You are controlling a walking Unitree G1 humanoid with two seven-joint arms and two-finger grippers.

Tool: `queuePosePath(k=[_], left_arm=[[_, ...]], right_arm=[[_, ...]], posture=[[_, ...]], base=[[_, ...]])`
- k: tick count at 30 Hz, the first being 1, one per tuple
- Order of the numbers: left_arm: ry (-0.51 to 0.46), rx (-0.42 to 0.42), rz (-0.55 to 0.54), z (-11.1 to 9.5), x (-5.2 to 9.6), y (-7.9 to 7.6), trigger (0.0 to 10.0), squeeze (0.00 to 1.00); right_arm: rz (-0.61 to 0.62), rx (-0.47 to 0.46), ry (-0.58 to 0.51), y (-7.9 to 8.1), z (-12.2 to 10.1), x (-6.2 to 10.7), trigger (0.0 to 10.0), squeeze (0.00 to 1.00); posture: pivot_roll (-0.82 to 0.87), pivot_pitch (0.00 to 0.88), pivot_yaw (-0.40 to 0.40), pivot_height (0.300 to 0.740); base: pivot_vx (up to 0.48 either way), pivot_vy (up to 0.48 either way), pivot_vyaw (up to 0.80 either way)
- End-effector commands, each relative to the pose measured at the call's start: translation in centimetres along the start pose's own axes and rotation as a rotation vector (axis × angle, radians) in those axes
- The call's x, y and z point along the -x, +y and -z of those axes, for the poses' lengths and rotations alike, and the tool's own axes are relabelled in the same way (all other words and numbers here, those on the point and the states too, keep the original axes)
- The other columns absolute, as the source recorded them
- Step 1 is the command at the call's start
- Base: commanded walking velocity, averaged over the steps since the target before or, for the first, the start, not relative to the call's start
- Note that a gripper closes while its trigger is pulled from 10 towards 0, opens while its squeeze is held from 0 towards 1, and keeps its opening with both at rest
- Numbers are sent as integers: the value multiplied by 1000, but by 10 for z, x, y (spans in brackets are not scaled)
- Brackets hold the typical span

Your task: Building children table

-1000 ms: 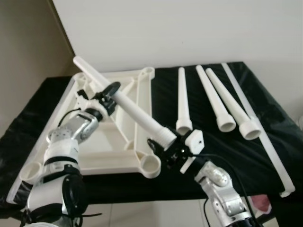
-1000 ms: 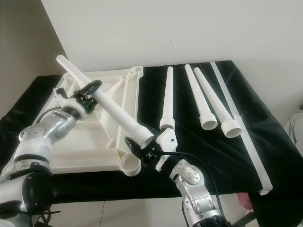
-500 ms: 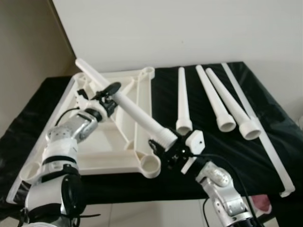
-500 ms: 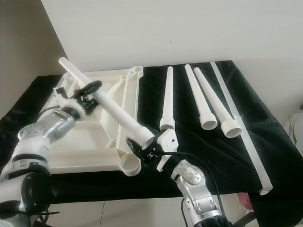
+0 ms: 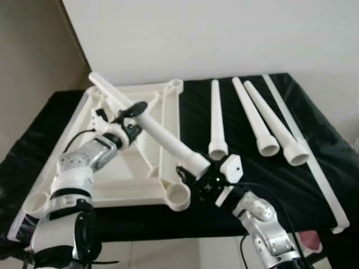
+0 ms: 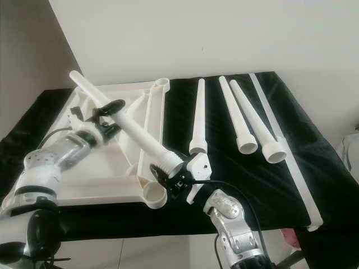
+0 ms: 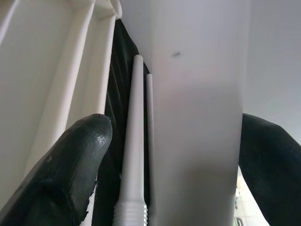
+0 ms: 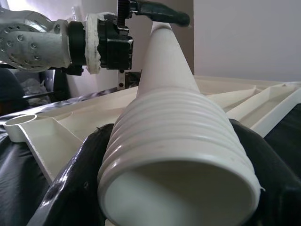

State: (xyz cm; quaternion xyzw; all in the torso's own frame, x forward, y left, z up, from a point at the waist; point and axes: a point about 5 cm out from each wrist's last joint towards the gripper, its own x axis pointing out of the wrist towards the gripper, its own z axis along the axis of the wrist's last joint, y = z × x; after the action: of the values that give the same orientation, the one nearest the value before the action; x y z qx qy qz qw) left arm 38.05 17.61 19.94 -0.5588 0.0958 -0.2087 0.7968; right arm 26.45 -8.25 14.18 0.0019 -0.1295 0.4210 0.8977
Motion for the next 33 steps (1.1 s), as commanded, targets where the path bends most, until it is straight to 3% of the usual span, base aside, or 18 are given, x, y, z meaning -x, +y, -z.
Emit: queuePosePath(k=[1,15,24,28,33], left_arm=[[-11,-19,473,-3,8,-22,0,0],[-30,-64,482,-15,11,-27,0,0],[-64,-43,482,-24,14,-30,0,0],[10,-175,504,-14,13,-33,0,0],[52,-204,495,-7,11,-31,0,0]], right_arm=[[-27,-8,-9,4,-2,-2,10000,0],[-34,-8,3,3,-1,1,10000,0],[-29,-11,3,4,0,2,10000,0],[-28,-17,1,5,0,1,10000,0],[-27,-14,0,5,0,1,10000,0]], posture=[[-113,0,98,740],[-110,1,93,740],[-106,10,96,740],[-107,11,99,740],[-108,11,102,740]], base=[[0,0,0],[0,0,0],[0,0,0],[0,0,0],[0,0,0]])
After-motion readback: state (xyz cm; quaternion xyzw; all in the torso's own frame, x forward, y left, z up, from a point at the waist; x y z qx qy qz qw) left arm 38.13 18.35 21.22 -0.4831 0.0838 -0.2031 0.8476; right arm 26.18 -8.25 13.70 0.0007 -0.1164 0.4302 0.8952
